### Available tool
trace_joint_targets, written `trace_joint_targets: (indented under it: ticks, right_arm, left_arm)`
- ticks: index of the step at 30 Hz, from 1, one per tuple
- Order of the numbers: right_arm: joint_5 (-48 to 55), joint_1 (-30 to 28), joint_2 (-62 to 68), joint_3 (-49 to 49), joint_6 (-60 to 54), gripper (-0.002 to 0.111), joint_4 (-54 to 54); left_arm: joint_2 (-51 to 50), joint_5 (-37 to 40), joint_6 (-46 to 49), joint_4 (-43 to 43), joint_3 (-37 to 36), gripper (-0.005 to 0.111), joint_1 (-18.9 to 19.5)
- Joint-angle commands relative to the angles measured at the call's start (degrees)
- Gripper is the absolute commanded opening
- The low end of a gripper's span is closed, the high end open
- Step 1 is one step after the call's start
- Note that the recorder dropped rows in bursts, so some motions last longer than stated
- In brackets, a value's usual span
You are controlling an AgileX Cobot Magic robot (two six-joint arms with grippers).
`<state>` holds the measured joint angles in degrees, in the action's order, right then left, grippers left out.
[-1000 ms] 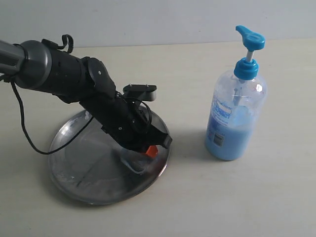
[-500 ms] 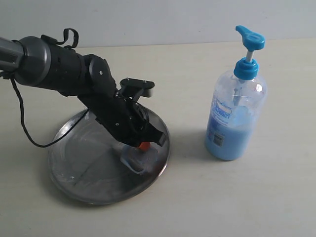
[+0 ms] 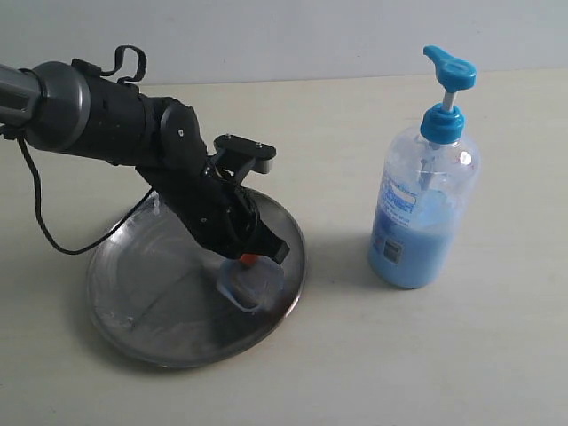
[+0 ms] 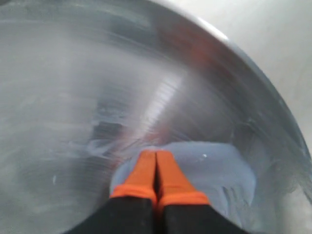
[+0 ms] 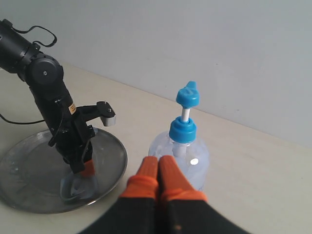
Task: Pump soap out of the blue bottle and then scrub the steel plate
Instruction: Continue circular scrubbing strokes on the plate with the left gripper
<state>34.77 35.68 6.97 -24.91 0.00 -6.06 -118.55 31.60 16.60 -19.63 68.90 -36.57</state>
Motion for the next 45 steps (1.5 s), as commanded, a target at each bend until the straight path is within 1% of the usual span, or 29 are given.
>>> trace_joint_targets:
  ticks: [1, 7, 15, 20, 30, 38, 45]
  right_arm:
    - [-0.78, -0.04, -0.33, 0.48, 0.00, 0.000, -0.21]
    - [-0.78, -0.04, -0.33, 0.48, 0.00, 0.000, -0.21]
    - [-0.78, -0.04, -0.33, 0.48, 0.00, 0.000, -0.21]
    - [-0.78, -0.04, -0.33, 0.48, 0.00, 0.000, -0.21]
    - [-1.02, -0.04, -0.33, 0.48, 0.00, 0.000, -0.21]
    - [-1.02, -0.04, -0.33, 0.48, 0.00, 0.000, -0.21]
    - [-1.02, -0.04, -0.33, 0.48, 0.00, 0.000, -0.21]
  left_arm:
    - [-1.49, 2.84, -2.33, 4.43, 1.17, 0.000, 0.08]
    - [-1.49, 3.57, -3.12, 4.68, 3.21, 0.000, 0.08]
    - [-1.49, 4.45, -6.85, 10.15, 3.21, 0.000, 0.08]
    - [-1.34, 5.14, -6.85, 10.27, 3.21, 0.000, 0.08]
    - [-1.20, 11.41, -6.73, 10.51, 3.21, 0.000, -0.02]
    - [-1.20, 13.44, -6.25, 7.26, 3.21, 0.000, -0.02]
    - [-1.20, 13.96, -0.33, -1.27, 3.21, 0.000, -0.02]
